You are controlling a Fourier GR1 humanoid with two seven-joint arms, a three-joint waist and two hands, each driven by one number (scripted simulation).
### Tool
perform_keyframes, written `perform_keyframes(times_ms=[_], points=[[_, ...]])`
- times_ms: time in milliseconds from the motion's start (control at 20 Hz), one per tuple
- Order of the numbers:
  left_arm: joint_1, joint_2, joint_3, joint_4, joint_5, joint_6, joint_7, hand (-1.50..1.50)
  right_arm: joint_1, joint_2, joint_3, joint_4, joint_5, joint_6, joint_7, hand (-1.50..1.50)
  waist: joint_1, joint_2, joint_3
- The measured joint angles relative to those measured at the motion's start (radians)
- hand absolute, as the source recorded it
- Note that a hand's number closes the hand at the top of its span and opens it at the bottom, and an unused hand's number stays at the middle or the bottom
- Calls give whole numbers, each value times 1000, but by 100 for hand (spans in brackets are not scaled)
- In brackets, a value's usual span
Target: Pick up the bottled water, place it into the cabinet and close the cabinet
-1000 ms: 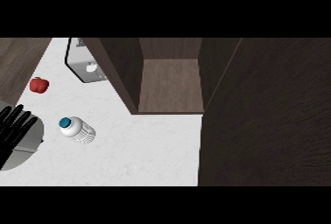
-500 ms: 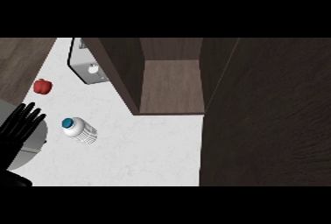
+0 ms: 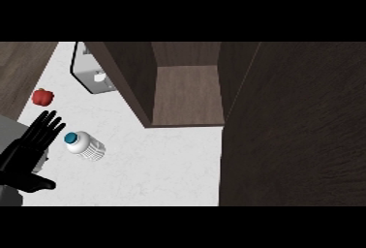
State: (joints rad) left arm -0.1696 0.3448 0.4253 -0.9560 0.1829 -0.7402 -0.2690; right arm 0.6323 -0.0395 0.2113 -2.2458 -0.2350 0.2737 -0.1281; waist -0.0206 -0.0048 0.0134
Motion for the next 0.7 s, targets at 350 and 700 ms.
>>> perform_keyframes(times_ms=[350, 700], points=[[-115, 31, -13, 307, -75, 11, -100, -150, 43, -11, -2, 10, -7, 29, -50, -150, -8, 8, -13], [-191, 48, -43, 519, -147, 46, -210, -150, 37, -21, -13, 4, -26, 31, -36, -150, -9, 12, -16]])
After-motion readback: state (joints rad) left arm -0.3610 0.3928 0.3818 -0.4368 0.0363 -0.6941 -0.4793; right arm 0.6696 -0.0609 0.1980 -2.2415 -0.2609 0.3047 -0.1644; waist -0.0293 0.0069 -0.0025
